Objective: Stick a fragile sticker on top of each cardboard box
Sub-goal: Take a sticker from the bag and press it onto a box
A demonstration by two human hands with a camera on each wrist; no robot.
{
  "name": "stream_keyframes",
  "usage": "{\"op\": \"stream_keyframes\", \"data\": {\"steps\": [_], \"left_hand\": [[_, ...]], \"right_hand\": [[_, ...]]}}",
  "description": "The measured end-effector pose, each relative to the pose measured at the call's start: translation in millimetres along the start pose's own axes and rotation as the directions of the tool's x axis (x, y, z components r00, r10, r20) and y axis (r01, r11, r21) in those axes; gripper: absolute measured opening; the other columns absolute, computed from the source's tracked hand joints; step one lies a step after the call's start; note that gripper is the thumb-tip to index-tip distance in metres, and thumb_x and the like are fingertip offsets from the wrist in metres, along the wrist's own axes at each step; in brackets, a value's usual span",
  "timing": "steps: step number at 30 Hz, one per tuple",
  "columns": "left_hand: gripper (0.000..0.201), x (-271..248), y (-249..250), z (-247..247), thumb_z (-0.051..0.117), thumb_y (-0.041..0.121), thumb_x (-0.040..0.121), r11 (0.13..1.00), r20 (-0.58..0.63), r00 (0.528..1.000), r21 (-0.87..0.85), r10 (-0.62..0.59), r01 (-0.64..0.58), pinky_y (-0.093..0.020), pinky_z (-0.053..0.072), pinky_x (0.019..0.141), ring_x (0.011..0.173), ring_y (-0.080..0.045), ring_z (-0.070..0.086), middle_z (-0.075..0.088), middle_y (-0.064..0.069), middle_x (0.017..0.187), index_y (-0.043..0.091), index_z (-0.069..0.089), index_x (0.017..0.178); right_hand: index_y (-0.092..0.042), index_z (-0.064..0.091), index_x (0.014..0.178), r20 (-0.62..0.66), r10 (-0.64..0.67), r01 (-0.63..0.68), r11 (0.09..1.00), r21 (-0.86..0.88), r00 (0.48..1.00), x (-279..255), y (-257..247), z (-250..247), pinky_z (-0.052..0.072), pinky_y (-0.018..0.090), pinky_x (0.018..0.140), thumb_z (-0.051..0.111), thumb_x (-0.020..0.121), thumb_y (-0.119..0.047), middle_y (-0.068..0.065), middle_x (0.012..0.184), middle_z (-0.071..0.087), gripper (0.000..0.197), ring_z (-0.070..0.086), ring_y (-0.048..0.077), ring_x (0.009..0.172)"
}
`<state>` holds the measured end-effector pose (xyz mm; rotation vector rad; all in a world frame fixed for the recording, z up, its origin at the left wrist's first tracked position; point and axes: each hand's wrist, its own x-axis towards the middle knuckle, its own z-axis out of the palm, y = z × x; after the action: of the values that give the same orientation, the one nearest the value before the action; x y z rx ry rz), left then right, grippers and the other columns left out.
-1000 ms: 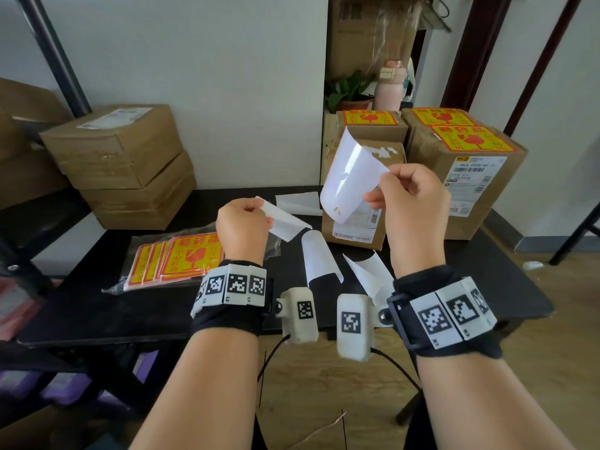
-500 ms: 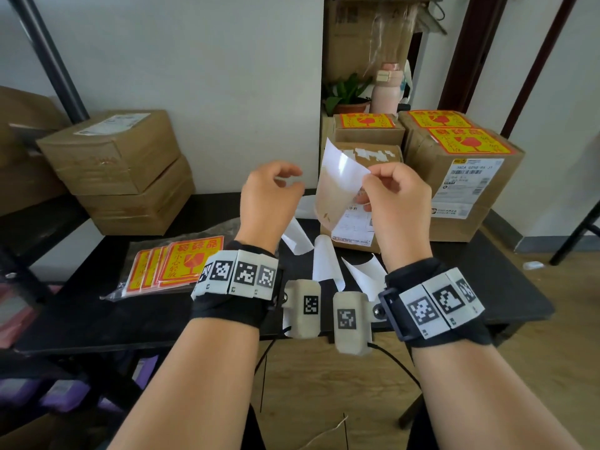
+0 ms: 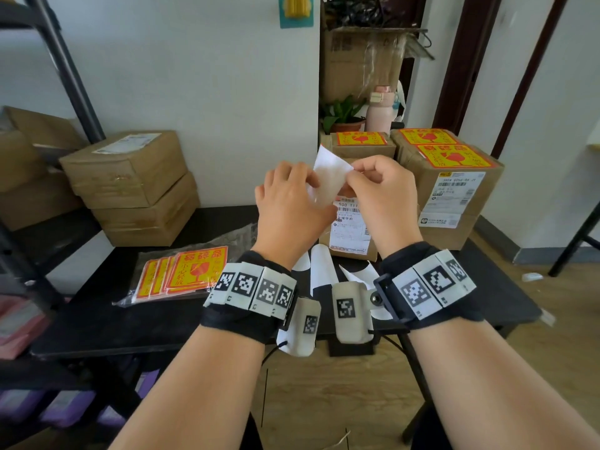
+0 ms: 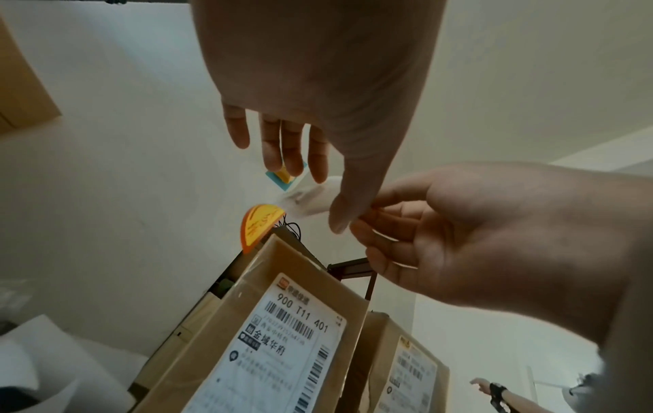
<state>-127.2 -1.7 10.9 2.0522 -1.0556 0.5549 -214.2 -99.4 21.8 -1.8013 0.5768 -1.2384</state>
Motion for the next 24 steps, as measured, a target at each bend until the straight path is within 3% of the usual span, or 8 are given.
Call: {"op": "stream_keyframes", "data": {"steps": [3,7,11,12,14,16,18,24], "left_hand": [[0.019,1,-2,-3,0.067,0.038,0.082,0.999,0.001,1.000,-0.040,-0.004,0.004,-0.025,0.024,0.084,0.107,-0.015,0.047,0.054,0.006,0.109,0.025,0.064,0.095],[0.011,7,-7,-10,0.062,0.033,0.090,0.999,0.006,0.999,-0.010,-0.036,0.036,-0.027,0.027,0.087,0.108,-0.015,0.050,0.059,0.006,0.109,0.027,0.069,0.095],[0.013,22,-12,-24,0.059,0.030,0.090,0.978,-0.042,0.985,-0.131,-0.167,0.160,-0.034,0.041,0.089,0.102,-0.017,0.056,0.064,0.005,0.104,0.025,0.070,0.096],[0.014,26,-10,-29,0.059,0.029,0.090,0.957,-0.029,0.977,-0.214,-0.209,0.198,-0.036,0.046,0.088,0.100,-0.017,0.058,0.065,0.005,0.102,0.024,0.070,0.097],[0.016,30,-5,-38,0.058,0.026,0.093,0.879,0.049,0.961,-0.394,-0.271,0.268,-0.025,0.049,0.077,0.093,-0.012,0.061,0.066,0.004,0.097,0.019,0.069,0.103],[0.018,32,2,-44,0.057,0.023,0.095,0.798,0.117,0.949,-0.517,-0.294,0.311,-0.013,0.042,0.066,0.087,-0.006,0.061,0.067,0.004,0.096,0.014,0.068,0.107],[0.016,32,5,-47,0.057,0.023,0.096,0.739,0.178,0.937,-0.578,-0.300,0.346,-0.010,0.038,0.063,0.082,0.000,0.060,0.069,0.006,0.094,0.015,0.068,0.104],[0.008,32,8,-40,0.060,0.023,0.094,0.658,0.305,0.907,-0.624,-0.291,0.421,-0.019,0.046,0.080,0.088,-0.004,0.063,0.072,0.006,0.093,0.022,0.067,0.091]], "right_hand": [[-0.020,0.068,0.093,0.025,0.010,-0.011,1.000,0.017,1.000,0,-4,-3,0.058,0.030,0.076,0.061,0.087,-0.016,-0.003,0.083,0.073,0.010,0.070,0.008,0.080],[-0.023,0.068,0.095,0.082,-0.044,0.045,0.999,-0.009,0.996,-2,-10,-8,0.050,0.009,0.067,0.066,0.088,-0.022,-0.009,0.082,0.069,0.008,0.065,-0.002,0.078],[-0.021,0.069,0.095,0.100,-0.098,0.102,0.994,-0.032,0.990,-4,-13,-10,0.047,0.007,0.068,0.069,0.087,-0.028,-0.011,0.083,0.069,0.011,0.064,-0.004,0.079],[-0.021,0.069,0.095,0.083,-0.101,0.105,0.994,-0.042,0.991,-3,-12,-11,0.048,0.008,0.070,0.069,0.087,-0.027,-0.012,0.084,0.069,0.010,0.063,-0.004,0.080],[-0.022,0.069,0.094,0.030,-0.099,0.100,0.993,-0.060,0.995,0,-10,-12,0.049,0.014,0.075,0.067,0.088,-0.024,-0.014,0.088,0.068,0.007,0.062,-0.003,0.084],[-0.022,0.068,0.098,-0.024,-0.095,0.094,0.993,-0.070,0.995,3,-9,-14,0.048,0.016,0.078,0.064,0.090,-0.022,-0.016,0.091,0.065,0.008,0.060,-0.002,0.087],[-0.024,0.064,0.103,-0.057,-0.096,0.091,0.993,-0.081,0.994,5,-9,-17,0.047,0.015,0.079,0.062,0.092,-0.023,-0.018,0.095,0.062,0.011,0.058,-0.002,0.090],[-0.027,0.065,0.094,-0.056,-0.067,0.061,0.993,-0.105,0.996,10,-4,-26,0.046,0.014,0.074,0.064,0.092,-0.022,-0.019,0.086,0.062,0.005,0.059,-0.005,0.083]]}}
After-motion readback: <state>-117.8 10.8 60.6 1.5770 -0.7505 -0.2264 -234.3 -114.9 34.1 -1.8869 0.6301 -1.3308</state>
